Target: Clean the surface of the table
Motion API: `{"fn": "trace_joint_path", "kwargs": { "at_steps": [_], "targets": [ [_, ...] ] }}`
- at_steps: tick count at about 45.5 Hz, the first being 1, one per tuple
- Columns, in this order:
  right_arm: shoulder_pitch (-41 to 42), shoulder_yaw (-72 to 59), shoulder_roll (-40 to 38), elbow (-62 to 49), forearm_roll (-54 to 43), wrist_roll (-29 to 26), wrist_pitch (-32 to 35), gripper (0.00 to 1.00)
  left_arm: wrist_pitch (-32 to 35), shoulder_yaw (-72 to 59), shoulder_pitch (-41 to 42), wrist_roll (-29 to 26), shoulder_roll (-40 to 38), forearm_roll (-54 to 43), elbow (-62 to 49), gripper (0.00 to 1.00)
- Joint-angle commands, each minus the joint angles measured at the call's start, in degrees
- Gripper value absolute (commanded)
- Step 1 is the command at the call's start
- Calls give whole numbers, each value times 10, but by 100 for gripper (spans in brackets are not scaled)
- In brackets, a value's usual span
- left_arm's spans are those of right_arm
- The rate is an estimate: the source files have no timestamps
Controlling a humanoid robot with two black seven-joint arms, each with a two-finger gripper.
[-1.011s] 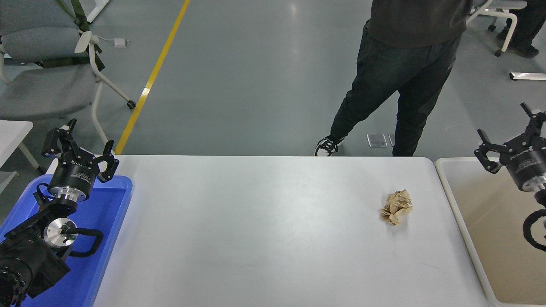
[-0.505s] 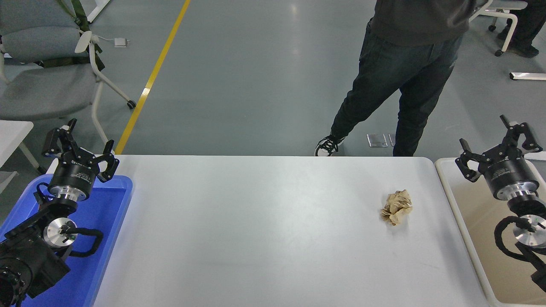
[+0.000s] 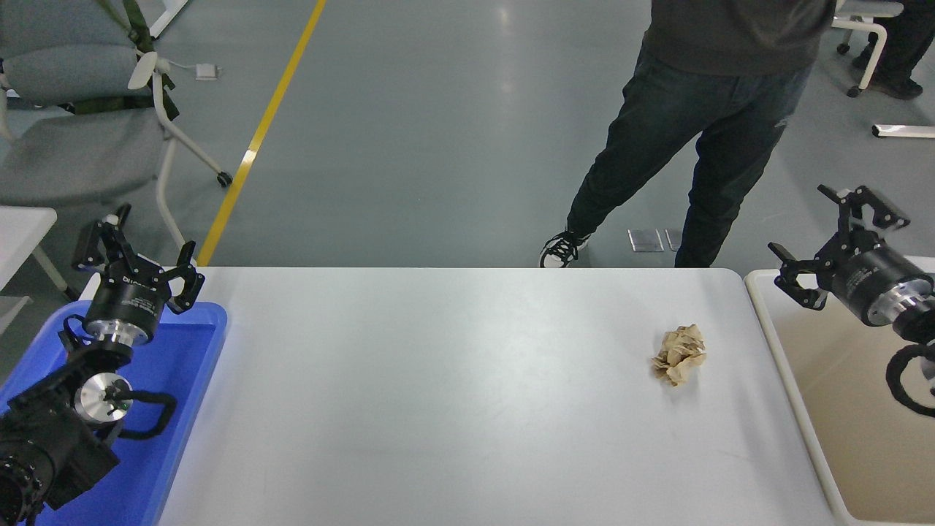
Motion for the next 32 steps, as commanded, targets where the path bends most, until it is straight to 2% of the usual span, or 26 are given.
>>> {"fn": "trace_joint_path", "kwargs": {
  "at_steps": [1,9,12,17,23,28,32],
  "targets": [
    [54,-49,-76,120,-92,-143,11,99,0,-1,1,0,0,0,0,100],
    [184,-174,-78,144,-114,-286,36,99,0,0,0,0,0,0,0,100],
    [233,-221,-73,145,-114,-316,54,99,0,0,1,0,0,0,0,100],
    [302,-300,-41,140,-148,-325,69,99,0,0,0,0,0,0,0,100],
    [373,-393,9,117,-258,-323,70,99,0,0,1,0,0,0,-1,100],
    [397,-437,72,89,-320,-324,78,99,0,0,1,0,0,0,-1,100],
    [402,-459,114,50,-334,-324,98,99,0,-1,0,0,0,0,0,100]
  ]
}}
